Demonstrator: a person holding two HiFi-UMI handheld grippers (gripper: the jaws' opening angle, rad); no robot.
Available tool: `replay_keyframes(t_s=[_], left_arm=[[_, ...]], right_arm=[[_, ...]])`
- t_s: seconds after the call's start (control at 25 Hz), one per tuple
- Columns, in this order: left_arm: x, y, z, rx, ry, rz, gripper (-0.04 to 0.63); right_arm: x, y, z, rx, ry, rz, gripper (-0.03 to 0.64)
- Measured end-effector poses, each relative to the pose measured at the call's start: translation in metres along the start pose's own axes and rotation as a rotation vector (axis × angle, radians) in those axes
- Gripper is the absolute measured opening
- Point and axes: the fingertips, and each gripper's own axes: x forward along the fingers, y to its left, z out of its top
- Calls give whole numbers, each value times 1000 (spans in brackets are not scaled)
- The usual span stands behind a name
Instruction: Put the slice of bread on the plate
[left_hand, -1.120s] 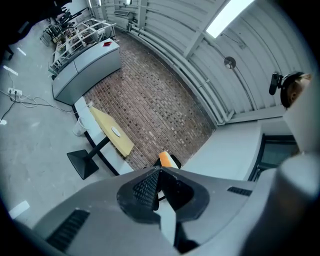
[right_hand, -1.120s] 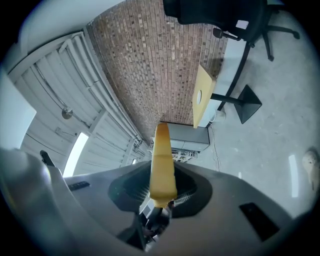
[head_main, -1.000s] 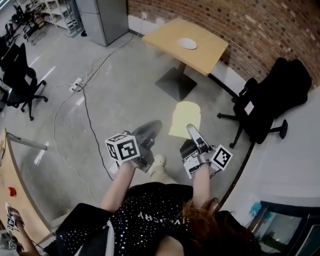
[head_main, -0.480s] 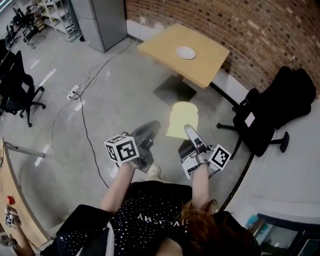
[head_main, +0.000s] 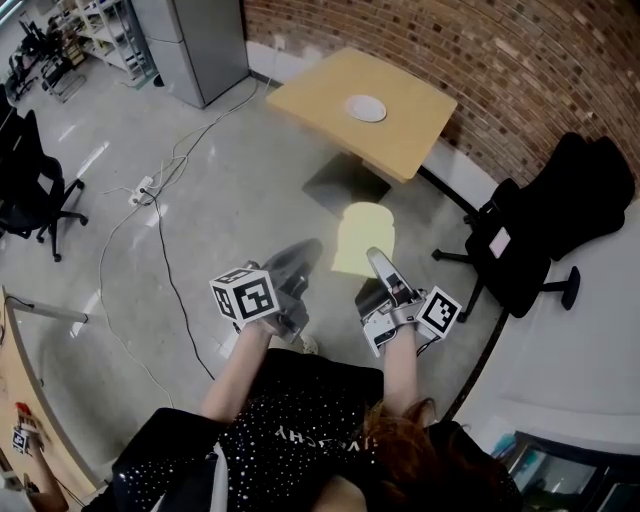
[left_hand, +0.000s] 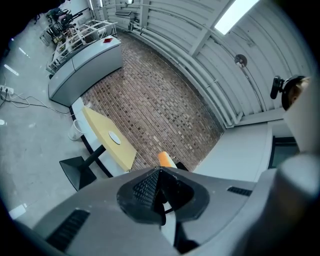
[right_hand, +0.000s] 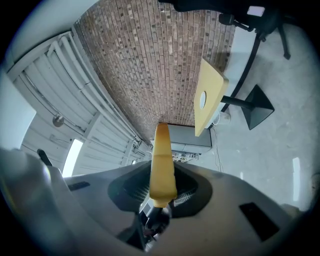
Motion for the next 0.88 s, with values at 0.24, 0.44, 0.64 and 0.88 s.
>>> replay_keyframes(t_s=[0.24,0.44,0.64,0.88], left_arm=[[4,1,3,13,-1,2,9],[5,3,5,8,-4,16,9],[9,14,15,-7,-16,32,9],[31,25,30,-18,-16,11,9]], right_arm=[[-2,-4,1,15,-16,-6,95],[4,-13,4,42,-21,-18,95],[22,-7,10,40,-10,6,95],[38,-12,24,19,-10,-11,95]])
